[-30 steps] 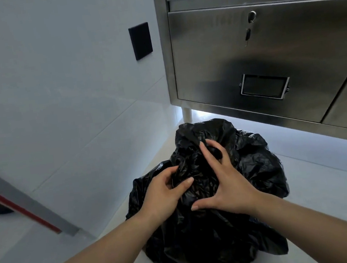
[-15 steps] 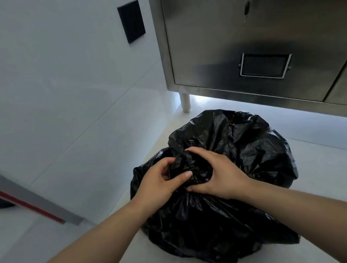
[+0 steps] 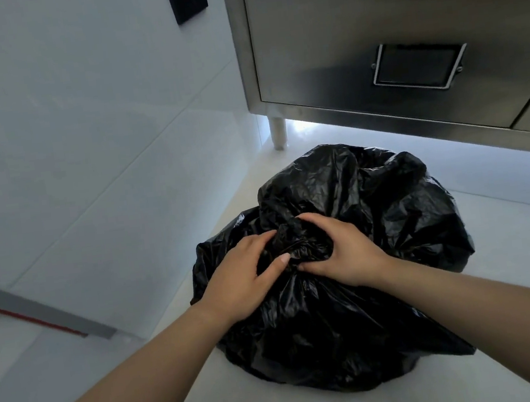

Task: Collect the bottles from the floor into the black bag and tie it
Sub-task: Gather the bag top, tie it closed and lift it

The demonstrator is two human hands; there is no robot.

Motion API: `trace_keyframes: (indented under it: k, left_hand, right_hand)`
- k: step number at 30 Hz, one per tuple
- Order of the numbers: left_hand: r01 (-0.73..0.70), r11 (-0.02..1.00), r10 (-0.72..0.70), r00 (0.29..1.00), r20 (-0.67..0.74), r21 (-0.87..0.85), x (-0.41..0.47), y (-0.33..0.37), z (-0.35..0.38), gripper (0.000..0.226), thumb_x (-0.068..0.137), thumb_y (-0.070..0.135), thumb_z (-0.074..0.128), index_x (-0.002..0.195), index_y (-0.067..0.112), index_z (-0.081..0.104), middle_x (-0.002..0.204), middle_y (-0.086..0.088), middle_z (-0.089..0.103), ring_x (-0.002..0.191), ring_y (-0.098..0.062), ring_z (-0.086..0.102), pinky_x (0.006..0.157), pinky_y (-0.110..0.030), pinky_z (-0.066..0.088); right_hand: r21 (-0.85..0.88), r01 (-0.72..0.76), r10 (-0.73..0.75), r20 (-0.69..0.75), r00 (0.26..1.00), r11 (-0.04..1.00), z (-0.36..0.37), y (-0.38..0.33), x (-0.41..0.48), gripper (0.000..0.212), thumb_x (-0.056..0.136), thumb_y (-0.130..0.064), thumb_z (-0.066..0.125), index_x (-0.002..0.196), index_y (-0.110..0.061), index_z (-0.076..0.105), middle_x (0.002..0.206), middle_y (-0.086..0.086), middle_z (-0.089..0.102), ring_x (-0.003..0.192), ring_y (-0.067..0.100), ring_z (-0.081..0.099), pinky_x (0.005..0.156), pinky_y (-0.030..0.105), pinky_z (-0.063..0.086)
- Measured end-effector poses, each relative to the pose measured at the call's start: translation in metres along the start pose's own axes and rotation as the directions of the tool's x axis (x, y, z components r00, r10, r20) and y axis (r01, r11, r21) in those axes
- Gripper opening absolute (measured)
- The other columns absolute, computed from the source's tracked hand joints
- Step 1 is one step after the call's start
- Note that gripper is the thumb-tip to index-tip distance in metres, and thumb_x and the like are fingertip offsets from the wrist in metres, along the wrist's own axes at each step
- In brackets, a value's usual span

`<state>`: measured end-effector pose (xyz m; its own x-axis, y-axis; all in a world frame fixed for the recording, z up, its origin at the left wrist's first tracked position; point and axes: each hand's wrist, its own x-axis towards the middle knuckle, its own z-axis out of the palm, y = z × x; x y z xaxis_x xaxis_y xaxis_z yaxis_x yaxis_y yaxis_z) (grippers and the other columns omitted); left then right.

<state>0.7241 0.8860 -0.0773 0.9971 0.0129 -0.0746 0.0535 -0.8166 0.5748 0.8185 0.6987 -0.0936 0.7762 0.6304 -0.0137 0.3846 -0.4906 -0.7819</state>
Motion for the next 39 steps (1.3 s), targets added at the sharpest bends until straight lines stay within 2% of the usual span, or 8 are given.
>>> trace_keyframes:
  k: [5, 9, 16, 23, 27, 31, 37, 39]
  left_hand:
    - [0.006, 0.985, -0.009, 1.0, 0.016, 0.174, -0.004, 0.005, -0.013, 0.07, 0.086, 0.07, 0.02, 0.143, 0.03, 0.03, 0.138, 0.005, 0.046, 0.127, -0.013, 0.042, 0.104, -0.035, 0.038]
    - [0.045, 0.959, -0.088, 0.986, 0.143, 0.279, -0.032, 0.034, -0.058, 0.075, 0.082, 0.073, 0.014, 0.144, 0.032, 0.026, 0.143, 0.004, 0.04, 0.134, -0.016, 0.035, 0.109, -0.054, 0.03]
    - [0.085, 0.943, -0.152, 0.97, 0.189, 0.321, -0.071, 0.142, -0.202, 0.072, 0.082, 0.07, 0.022, 0.143, 0.033, 0.027, 0.147, 0.001, 0.037, 0.136, -0.02, 0.031, 0.111, -0.059, 0.021]
    - [0.106, 0.972, -0.131, 0.985, 0.11, 0.209, -0.103, 0.283, -0.365, 0.07, 0.082, 0.07, 0.022, 0.141, 0.033, 0.032, 0.142, 0.003, 0.042, 0.132, -0.018, 0.036, 0.106, -0.057, 0.029]
    - [0.101, 0.974, -0.128, 0.984, 0.124, 0.205, -0.128, 0.346, -0.435, 0.069, 0.084, 0.07, 0.027, 0.142, 0.033, 0.031, 0.144, 0.003, 0.039, 0.135, -0.018, 0.032, 0.111, -0.057, 0.019]
    - [0.057, 0.964, -0.095, 0.986, 0.137, 0.258, -0.147, 0.389, -0.482, 0.067, 0.085, 0.068, 0.031, 0.143, 0.032, 0.031, 0.146, 0.002, 0.037, 0.137, -0.018, 0.029, 0.112, -0.057, 0.017]
    - [-0.018, 0.974, -0.016, 0.989, 0.147, 0.224, -0.171, 0.423, -0.526, 0.071, 0.083, 0.071, 0.023, 0.141, 0.032, 0.034, 0.146, 0.003, 0.038, 0.136, -0.017, 0.03, 0.111, -0.056, 0.021]
    - [-0.103, 0.974, 0.069, 0.984, 0.167, 0.203, -0.179, 0.429, -0.531, 0.069, 0.083, 0.07, 0.024, 0.139, 0.032, 0.036, 0.144, 0.005, 0.039, 0.135, -0.016, 0.033, 0.111, -0.055, 0.023]
  right_hand:
    - [-0.007, -0.102, 0.102, -0.015, 0.995, 0.995, -0.017, -0.009, -0.01, 0.077, 0.066, -0.035, 0.08, 0.134, -0.03, 0.044, 0.132, -0.006, 0.054, 0.121, 0.007, 0.049, 0.102, 0.022, 0.037]
    - [-0.02, -0.167, 0.168, 0.027, 0.985, 0.986, -0.042, -0.052, -0.037, 0.076, 0.069, -0.03, 0.079, 0.136, -0.026, 0.042, 0.132, -0.003, 0.053, 0.121, 0.009, 0.048, 0.098, 0.013, 0.03]
    - [0.175, -0.373, 0.385, -0.037, 0.922, 0.911, -0.131, -0.189, -0.071, 0.071, 0.071, -0.025, 0.078, 0.134, -0.026, 0.045, 0.11, -0.02, 0.051, 0.099, -0.014, 0.043, 0.076, -0.011, 0.024]
    - [0.178, -0.388, 0.405, -0.07, 0.912, 0.904, -0.254, -0.352, -0.106, 0.065, 0.072, -0.022, 0.075, 0.13, -0.028, 0.047, 0.108, -0.023, 0.053, 0.098, -0.018, 0.042, 0.076, -0.011, 0.023]
    - [0.247, -0.459, 0.491, -0.083, 0.867, 0.853, -0.319, -0.425, -0.136, 0.055, 0.073, -0.017, 0.073, 0.122, -0.029, 0.051, 0.109, -0.015, 0.061, 0.098, -0.001, 0.056, 0.087, 0.008, 0.036]
    - [0.355, -0.449, 0.529, -0.17, 0.832, 0.82, -0.369, -0.483, -0.163, 0.05, 0.071, -0.011, 0.076, 0.106, -0.038, 0.052, 0.097, -0.027, 0.057, 0.085, -0.022, 0.052, 0.071, -0.005, 0.034]
    - [0.442, -0.476, 0.62, -0.278, 0.733, 0.761, -0.407, -0.55, -0.216, 0.051, 0.071, -0.01, 0.077, 0.11, -0.033, 0.054, 0.099, -0.023, 0.058, 0.094, 0.0, 0.058, 0.085, 0.015, 0.04]
    - [0.453, -0.465, 0.63, -0.343, 0.697, 0.761, -0.409, -0.57, -0.237, 0.052, 0.07, -0.008, 0.077, 0.104, -0.04, 0.052, 0.099, -0.025, 0.059, 0.093, -0.006, 0.057, 0.08, 0.01, 0.04]
